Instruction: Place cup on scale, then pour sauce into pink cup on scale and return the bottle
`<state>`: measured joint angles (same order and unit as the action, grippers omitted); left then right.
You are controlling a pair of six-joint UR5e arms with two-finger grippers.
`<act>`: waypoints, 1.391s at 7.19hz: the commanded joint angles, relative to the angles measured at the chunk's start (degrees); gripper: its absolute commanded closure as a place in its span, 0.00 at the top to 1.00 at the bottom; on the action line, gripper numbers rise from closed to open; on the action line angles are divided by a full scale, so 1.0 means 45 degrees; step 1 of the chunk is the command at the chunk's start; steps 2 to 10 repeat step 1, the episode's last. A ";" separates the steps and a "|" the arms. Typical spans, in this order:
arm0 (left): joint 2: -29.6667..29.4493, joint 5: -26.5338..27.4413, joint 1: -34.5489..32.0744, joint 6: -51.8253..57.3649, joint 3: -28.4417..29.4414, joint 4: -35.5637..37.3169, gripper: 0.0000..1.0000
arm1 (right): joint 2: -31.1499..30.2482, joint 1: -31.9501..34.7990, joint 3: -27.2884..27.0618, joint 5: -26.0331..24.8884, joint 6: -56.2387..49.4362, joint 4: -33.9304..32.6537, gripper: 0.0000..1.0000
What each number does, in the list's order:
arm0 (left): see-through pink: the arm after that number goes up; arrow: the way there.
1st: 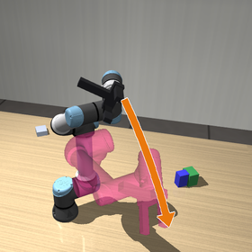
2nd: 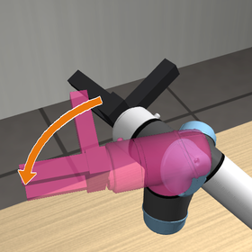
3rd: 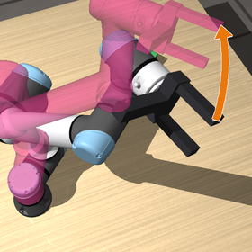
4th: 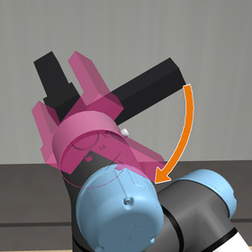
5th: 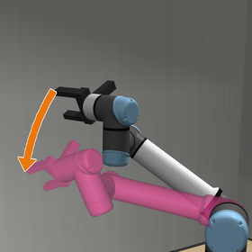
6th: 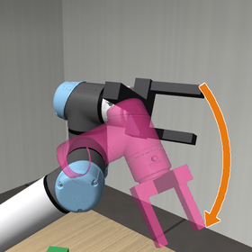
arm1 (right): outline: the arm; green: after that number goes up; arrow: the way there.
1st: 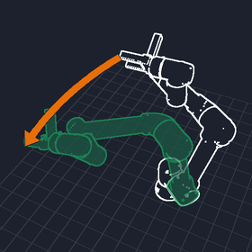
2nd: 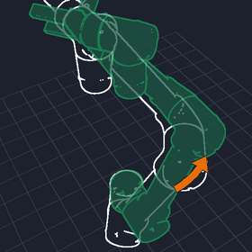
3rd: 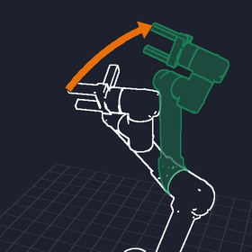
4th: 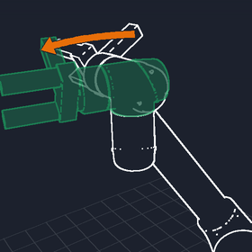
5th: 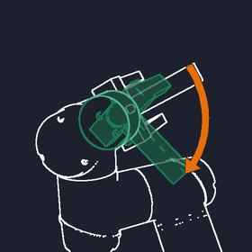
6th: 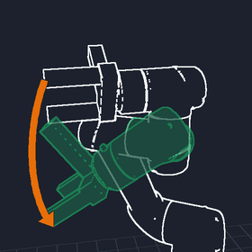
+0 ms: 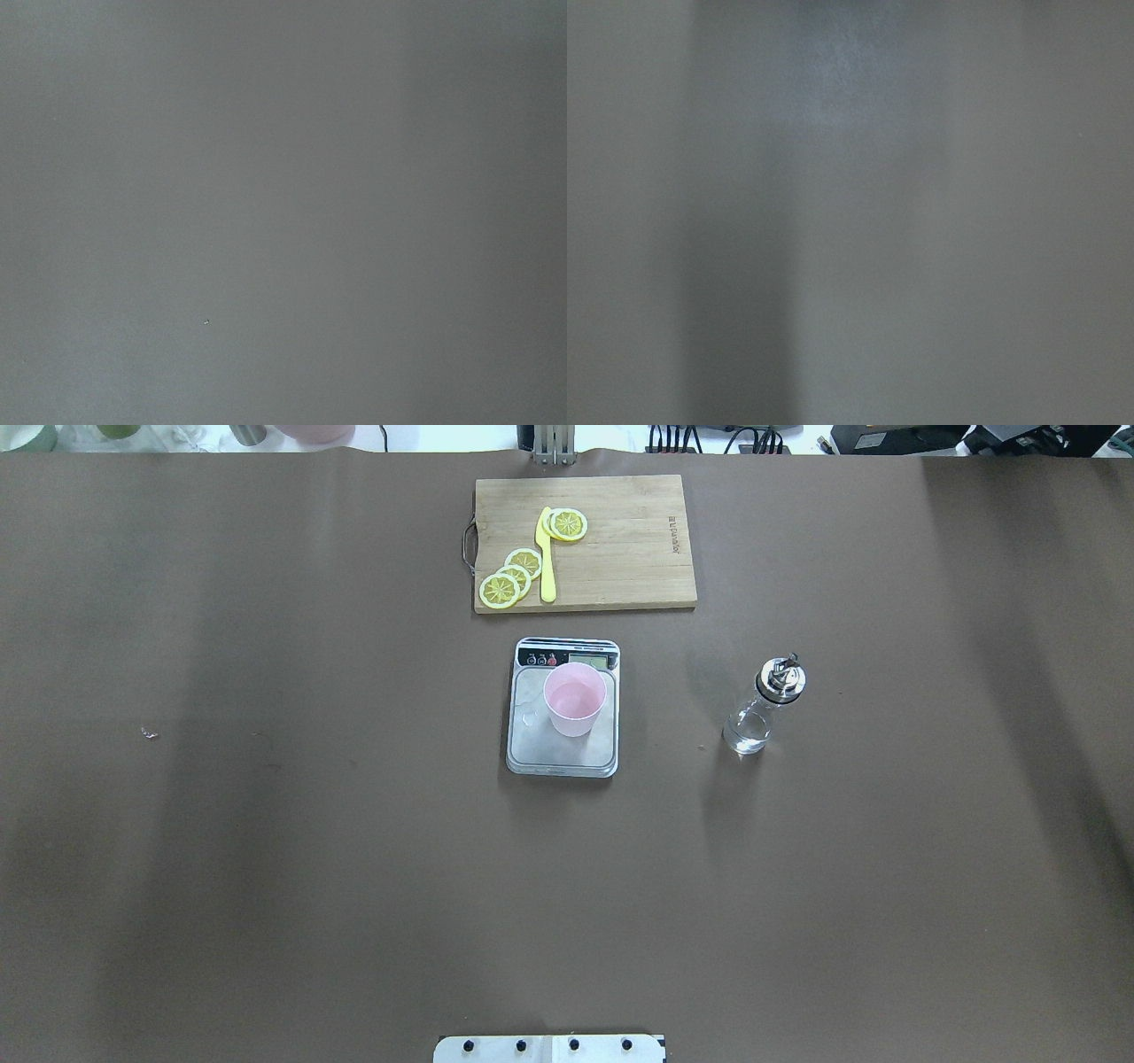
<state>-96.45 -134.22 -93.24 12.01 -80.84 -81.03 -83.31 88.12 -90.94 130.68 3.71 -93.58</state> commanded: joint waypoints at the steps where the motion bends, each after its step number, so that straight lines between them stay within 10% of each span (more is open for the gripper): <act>1: 0.0105 0.0001 -0.0002 0.0007 -0.0003 -0.0021 0.99 | -0.0061 0.0085 -0.0260 0.0062 -0.0101 -0.0845 1.00; 10: 0.0105 0.0001 -0.0002 0.0007 -0.0003 -0.0021 0.99 | -0.0061 0.0085 -0.0260 0.0062 -0.0101 -0.0845 1.00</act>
